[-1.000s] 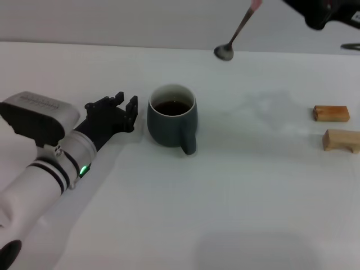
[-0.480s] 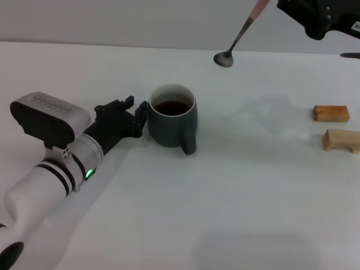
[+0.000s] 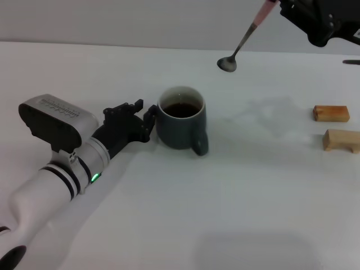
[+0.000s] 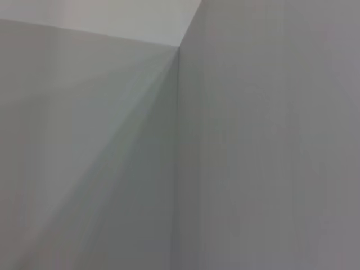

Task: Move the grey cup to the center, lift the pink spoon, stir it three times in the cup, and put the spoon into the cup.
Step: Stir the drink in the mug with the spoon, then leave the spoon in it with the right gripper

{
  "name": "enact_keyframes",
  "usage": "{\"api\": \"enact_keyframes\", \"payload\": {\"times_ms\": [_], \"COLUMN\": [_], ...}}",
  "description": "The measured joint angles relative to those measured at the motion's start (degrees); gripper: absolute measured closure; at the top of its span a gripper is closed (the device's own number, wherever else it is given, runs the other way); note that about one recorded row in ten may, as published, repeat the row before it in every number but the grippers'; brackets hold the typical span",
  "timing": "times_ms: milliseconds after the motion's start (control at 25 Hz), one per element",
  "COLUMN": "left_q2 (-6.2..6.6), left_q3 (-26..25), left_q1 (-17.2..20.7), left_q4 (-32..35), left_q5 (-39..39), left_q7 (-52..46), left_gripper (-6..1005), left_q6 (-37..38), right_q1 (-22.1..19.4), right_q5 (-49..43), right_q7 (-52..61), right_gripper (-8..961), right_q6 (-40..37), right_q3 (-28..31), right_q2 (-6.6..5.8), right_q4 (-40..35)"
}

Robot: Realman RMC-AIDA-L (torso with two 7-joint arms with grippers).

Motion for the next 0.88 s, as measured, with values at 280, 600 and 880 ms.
{"api": "enact_keyframes", "payload": {"times_ms": [280,600,880], "left_q2": [0.04,0.04,0.10], "left_q3": [2.0,4.1,5.8], "left_q1": [0.0,0.1,0.4], "left_q4": [-0.4,-0.4,-0.4], "left_q5": [0.1,0.1,0.0], "left_q7": [0.0,-0.1,-0.4], "left_gripper": [697,697,697], "left_q6": [0.8,2.6,4.1], "right_q1": [-1.0,-1.8,-1.9], "right_q5": [0.0,0.5,0.5], "right_q7": [-0.6,-1.3,-1.8], "right_gripper": [853,854,854], "right_q6": [-0.1,-0.2,0.2], "right_q3": [0.6,0.8,0.8], "right_q2": [0.08,0.07,0.07], "right_q4": [0.1,0.1,0.3]}}
